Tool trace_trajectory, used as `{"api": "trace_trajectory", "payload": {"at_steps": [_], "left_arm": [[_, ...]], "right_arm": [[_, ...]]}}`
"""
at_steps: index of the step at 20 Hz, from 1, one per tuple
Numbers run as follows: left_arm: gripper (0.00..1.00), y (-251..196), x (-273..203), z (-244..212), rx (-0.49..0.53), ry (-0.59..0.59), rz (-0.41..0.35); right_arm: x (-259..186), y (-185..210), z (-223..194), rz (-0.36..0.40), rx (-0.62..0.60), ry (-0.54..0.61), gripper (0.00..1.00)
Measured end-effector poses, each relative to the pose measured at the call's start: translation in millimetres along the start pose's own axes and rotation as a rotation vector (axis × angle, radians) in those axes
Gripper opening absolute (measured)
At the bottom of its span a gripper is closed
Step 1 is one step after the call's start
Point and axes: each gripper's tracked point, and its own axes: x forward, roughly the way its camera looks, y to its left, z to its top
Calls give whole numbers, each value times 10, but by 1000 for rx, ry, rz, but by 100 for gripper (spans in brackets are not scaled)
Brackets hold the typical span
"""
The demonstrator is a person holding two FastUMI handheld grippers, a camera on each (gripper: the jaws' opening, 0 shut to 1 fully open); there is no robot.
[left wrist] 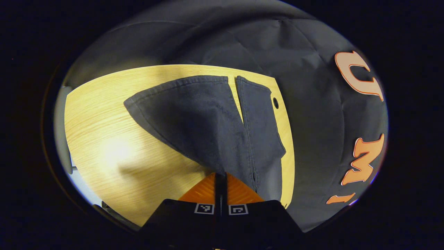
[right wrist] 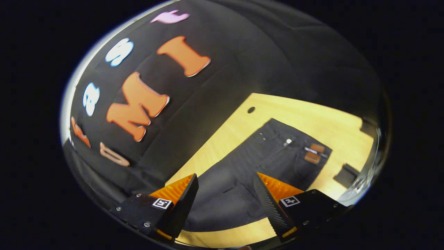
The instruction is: Grasp the waist and the cuffs of the jeans and fold them to make the two legs overlap; first hold the waist and fold one-third of the jeans toward the cuffs, then hold the cuffs and fold the remaining one-third in the same direction to finish folding.
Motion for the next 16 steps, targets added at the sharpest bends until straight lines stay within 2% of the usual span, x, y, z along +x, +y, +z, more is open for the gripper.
{"api": "trace_trajectory", "payload": {"at_steps": [2,4,7,9,14,16], "left_arm": [[1,7,-15,-26,-4,16,-18],[1,19,-17,-18,-11,12,-16],[1,-12,-59,-33,1,-5,-5],[1,-31,-117,-41,-15,-18,5],[1,-10,-236,-100,-35,-42,36],[1,-10,-239,-102,-33,-46,54]], "right_arm": [[-89,-322,-126,-46,56,13,98],[-112,-705,-240,-126,75,49,98],[1,-1218,-403,-211,170,124,98],[210,-1423,-488,-239,238,167,98],[671,-1819,-468,-298,311,188,98],[777,-1787,-454,-275,320,198,98]]}}
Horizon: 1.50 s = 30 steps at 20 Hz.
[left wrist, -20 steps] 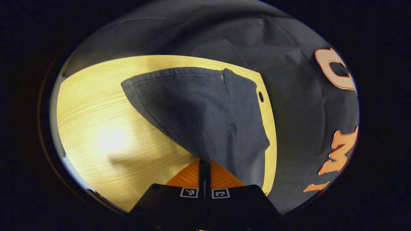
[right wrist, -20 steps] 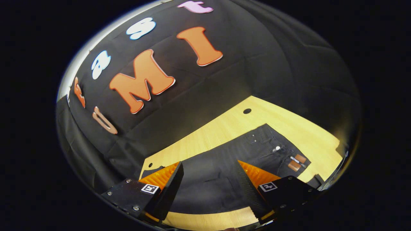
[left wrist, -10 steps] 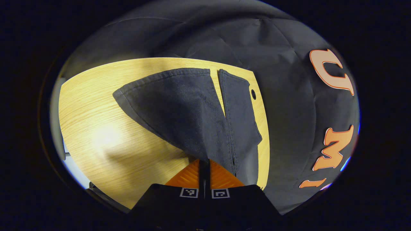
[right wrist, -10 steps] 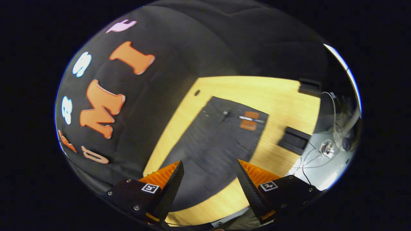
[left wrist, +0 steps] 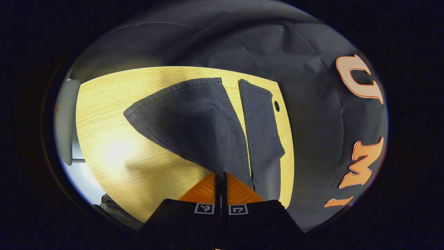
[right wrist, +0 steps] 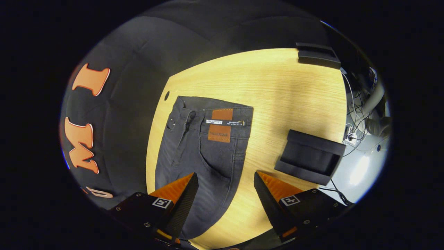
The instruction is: Grasp the waist and the cuffs of the jeans and fold them to make the two legs overlap; first hold the waist and fold one-third of the jeans toward the cuffs, then hold the cuffs and fold the remaining one-third in the same direction to finish folding.
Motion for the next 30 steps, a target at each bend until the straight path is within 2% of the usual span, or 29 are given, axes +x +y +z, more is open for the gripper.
{"api": "trace_trajectory", "payload": {"at_steps": [4,6,8,10,12,14,16,21,24,26,27,30], "left_arm": [[1,-88,-3,1,-10,-3,9],[1,-131,19,-13,-1,-5,8],[1,-155,27,-26,9,-6,12],[1,-150,42,-25,12,-5,19],[1,-120,40,-22,9,-5,29],[1,-81,25,-10,12,-2,42],[1,-44,-41,-3,21,0,58],[1,-123,-292,-84,71,25,98],[1,-186,-475,-81,98,30,148],[1,-204,-546,-41,93,38,203],[1,-189,-562,-32,84,80,249],[1,-340,-438,40,85,189,315]], "right_arm": [[169,107,53,13,-1,15,93],[245,113,58,-2,-1,14,87],[320,93,59,-35,-12,8,74],[422,93,38,-43,-60,-1,48],[486,128,35,-59,-65,8,11],[419,142,27,-86,-97,30,4],[341,204,46,-80,-136,47,3],[47,425,132,9,-140,72,3],[-86,686,195,50,-130,85,3],[-118,873,210,47,-141,78,3],[-109,938,220,40,-149,73,3],[-40,1256,268,48,-128,66,3]]}}
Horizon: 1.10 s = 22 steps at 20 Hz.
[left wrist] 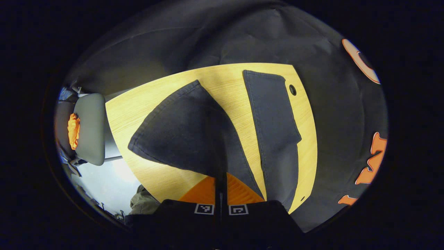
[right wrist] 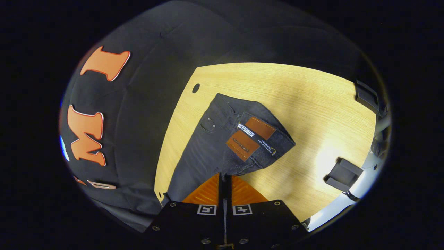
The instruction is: Grasp the waist and the cuffs of the jeans and fold them to make the two legs overlap; first hold the waist and fold one-third of the jeans toward the cuffs, then hold the cuffs and fold the remaining one-third in the same direction to finish folding.
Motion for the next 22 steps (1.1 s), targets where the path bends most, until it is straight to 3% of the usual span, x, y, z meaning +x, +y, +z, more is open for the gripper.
{"api": "trace_trajectory", "payload": {"at_steps": [2,6,11,15,17,18,20,21,22], "left_arm": [[2,-63,36,84,25,53,78],[2,-506,156,399,17,112,143],[2,-1046,717,868,163,127,309],[2,-1934,1109,1337,264,56,255],[8,-2294,1278,1489,312,43,152],[39,-2431,1290,1447,324,56,100],[100,-2396,1349,1418,351,7,127],[98,-2379,1246,1440,361,-18,107],[98,-2424,1185,1396,363,-34,42]], "right_arm": [[100,189,91,-2,-14,0,3],[398,670,330,12,-13,16,3],[1077,1042,593,-14,-4,42,3],[1779,1260,792,-43,-33,11,3],[2016,1371,821,-27,-14,18,3],[1934,1538,836,56,-11,24,3],[1938,1731,782,136,-41,18,68],[1829,1729,823,144,-79,8,100],[1759,1682,848,140,-121,-7,98]]}}
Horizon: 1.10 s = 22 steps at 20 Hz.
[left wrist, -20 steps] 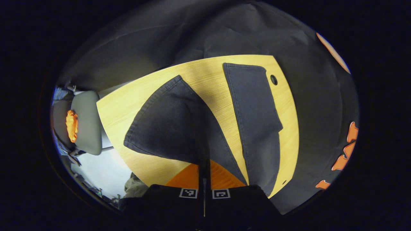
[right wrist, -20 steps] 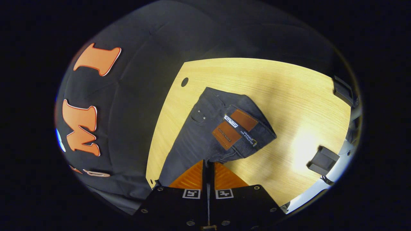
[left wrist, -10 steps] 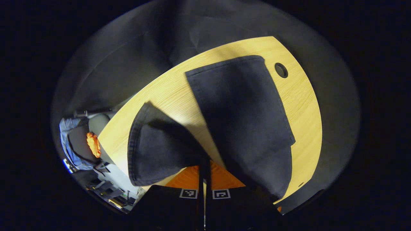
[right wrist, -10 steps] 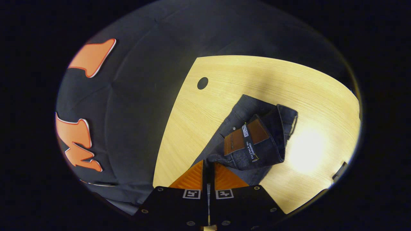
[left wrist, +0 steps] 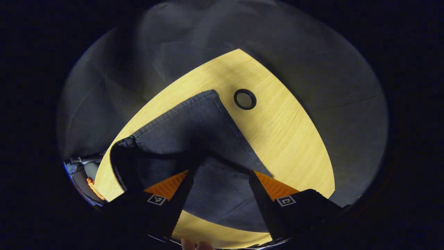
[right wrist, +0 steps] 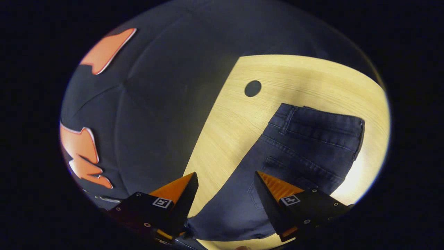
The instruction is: Grasp the waist and the cuffs of the jeans and fold them to make the two legs overlap; first hold the waist and fold one-third of the jeans toward the cuffs, then hold the cuffs and fold the remaining one-third in the same direction to finish folding.
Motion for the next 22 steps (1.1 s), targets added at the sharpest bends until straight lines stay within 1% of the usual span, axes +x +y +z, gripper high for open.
{"api": "trace_trajectory", "payload": {"at_steps": [1,3,5,7,8,10,11,12,14,15,19,20,22], "left_arm": [[99,-66,-123,-27,1,-26,-60],[98,-125,-471,-143,40,-104,-140],[98,-145,-801,-258,78,-178,-209],[99,-223,-1152,-454,95,-223,-288],[98,-167,-1256,-534,98,-256,-301],[98,-65,-1399,-801,117,-291,-297],[98,-55,-1476,-935,114,-301,-305],[98,-65,-1527,-1051,105,-307,-329],[98,-95,-1615,-1325,91,-308,-381],[98,-59,-1651,-1420,88,-317,-395],[99,47,-1732,-1596,93,-324,-406],[98,87,-1775,-1606,89,-335,-402],[98,169,-1848,-1588,91,-358,-391]], "right_arm": [[-199,-21,-22,-3,-39,-16,98],[-490,-85,-8,14,-62,-46,98],[-783,-178,28,38,-18,-82,98],[-984,-402,62,40,33,-114,98],[-1045,-577,59,19,48,-127,97],[-1102,-957,28,-30,76,-136,98],[-1086,-1123,19,-49,95,-138,98],[-1052,-1261,8,-64,114,-138,98],[-911,-1462,-9,-82,151,-133,97],[-812,-1544,9,-87,171,-134,98],[-460,-1571,109,-75,217,-133,98],[-372,-1589,138,-85,230,-132,98],[-248,-1566,230,-80,223,-174,98]]}}
